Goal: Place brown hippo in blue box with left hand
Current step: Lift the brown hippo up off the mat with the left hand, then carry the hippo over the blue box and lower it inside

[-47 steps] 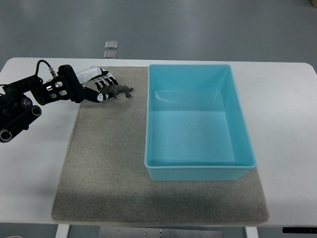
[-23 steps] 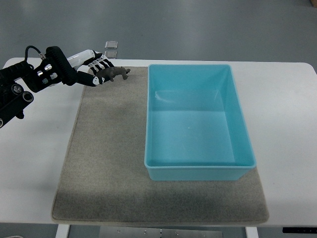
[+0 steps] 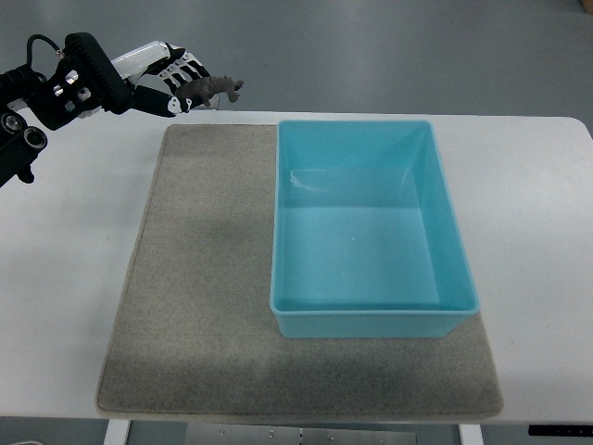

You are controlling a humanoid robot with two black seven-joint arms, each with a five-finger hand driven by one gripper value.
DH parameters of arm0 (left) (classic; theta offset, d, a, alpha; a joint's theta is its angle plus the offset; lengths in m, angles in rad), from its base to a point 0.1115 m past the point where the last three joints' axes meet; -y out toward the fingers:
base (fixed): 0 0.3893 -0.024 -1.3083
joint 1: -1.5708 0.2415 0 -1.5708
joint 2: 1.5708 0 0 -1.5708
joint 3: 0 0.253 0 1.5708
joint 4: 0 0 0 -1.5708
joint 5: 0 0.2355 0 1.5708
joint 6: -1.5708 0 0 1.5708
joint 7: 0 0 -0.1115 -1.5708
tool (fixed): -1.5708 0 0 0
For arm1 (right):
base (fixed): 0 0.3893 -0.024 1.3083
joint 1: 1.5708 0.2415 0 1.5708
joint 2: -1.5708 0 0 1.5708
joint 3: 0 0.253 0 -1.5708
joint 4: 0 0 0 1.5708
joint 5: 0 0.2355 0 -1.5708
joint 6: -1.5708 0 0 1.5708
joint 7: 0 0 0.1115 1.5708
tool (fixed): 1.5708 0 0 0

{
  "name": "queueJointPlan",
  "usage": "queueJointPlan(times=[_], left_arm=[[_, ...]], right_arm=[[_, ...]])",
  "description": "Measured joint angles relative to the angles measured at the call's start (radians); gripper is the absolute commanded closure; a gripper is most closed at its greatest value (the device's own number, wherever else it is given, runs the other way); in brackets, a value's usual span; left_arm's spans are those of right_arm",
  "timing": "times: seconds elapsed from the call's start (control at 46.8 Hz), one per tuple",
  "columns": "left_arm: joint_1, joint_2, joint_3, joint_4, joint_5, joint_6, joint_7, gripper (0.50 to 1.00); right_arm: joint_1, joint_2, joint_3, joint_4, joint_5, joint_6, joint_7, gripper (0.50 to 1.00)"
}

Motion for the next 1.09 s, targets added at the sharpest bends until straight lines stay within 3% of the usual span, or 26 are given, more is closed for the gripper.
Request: queueJointPlan(times=[0.278,1.09], left_arm=[[-0.033,-0.017,0.008,-0.043,-0.002,-0.005,0.0,1.0],[-0.037,-0.259,0.134,-0.125,0.014,-0.036,-0.002,1.0]], right_arm=[[0.0,0.0,0.0,0.0,0.0,0.0,0.0,0.564],[0.0,0.0,0.0,0.0,0.0,0.0,0.0,0.564]])
